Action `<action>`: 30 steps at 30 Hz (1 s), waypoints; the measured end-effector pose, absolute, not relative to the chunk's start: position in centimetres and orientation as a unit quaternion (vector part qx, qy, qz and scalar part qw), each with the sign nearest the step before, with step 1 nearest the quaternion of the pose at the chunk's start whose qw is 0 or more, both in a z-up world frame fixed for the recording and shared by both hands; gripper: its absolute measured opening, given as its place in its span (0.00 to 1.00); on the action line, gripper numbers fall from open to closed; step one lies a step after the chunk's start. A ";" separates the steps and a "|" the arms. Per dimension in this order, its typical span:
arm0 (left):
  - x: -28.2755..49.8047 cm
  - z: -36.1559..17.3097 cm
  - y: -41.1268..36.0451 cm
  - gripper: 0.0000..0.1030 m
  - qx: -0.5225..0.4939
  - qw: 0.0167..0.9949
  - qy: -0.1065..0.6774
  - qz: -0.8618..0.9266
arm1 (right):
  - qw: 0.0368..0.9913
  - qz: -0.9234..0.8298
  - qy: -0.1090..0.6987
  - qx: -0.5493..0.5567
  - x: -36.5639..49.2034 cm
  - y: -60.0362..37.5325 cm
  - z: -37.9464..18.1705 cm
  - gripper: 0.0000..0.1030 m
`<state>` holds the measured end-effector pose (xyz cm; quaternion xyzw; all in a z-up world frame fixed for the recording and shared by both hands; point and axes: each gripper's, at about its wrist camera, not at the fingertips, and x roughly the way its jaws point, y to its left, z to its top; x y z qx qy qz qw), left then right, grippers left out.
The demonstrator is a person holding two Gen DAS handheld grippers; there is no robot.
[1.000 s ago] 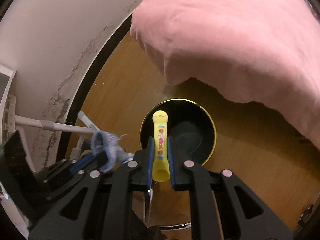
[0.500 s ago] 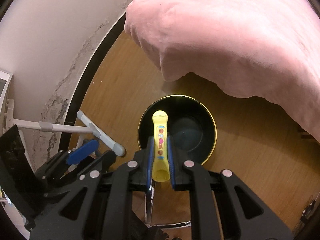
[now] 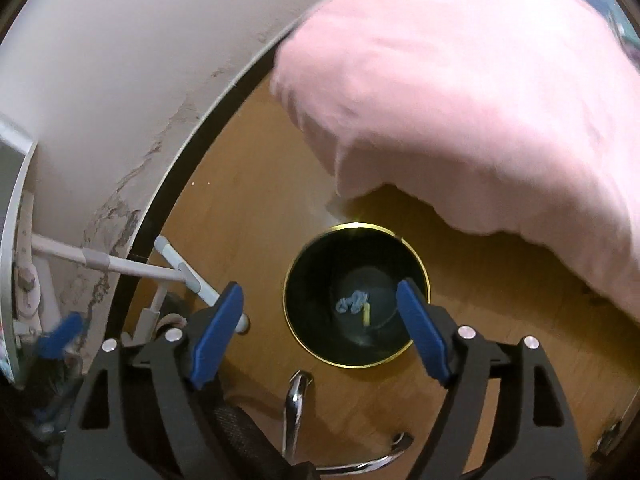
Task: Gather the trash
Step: 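Carry sock and yellow stick to the black bin and open both tools, then grasp the green card with the left tool while the right tool grasps the red lid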
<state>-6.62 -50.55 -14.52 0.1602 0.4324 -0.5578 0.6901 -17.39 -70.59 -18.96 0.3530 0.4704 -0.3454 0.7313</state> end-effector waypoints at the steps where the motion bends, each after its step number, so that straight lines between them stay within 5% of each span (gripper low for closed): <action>1: -6.3 -12.9 -49.0 0.89 0.157 0.702 0.421 -0.553 | 0.743 -0.342 0.467 0.336 -16.5 -69.8 -17.8 0.76; 10: -2.4 -2.0 -30.7 0.92 0.159 0.821 0.329 -0.439 | 0.866 -0.189 0.410 0.215 -5.0 -55.6 -6.9 0.86; 21: 5.7 -2.8 -3.5 0.92 0.074 0.907 0.381 -0.162 | 0.883 0.066 0.453 0.104 13.1 -34.4 -4.0 0.86; 30: 7.0 -4.7 2.1 0.92 0.072 0.899 0.414 -0.123 | 0.844 0.047 0.533 0.035 23.8 -31.9 -7.6 0.92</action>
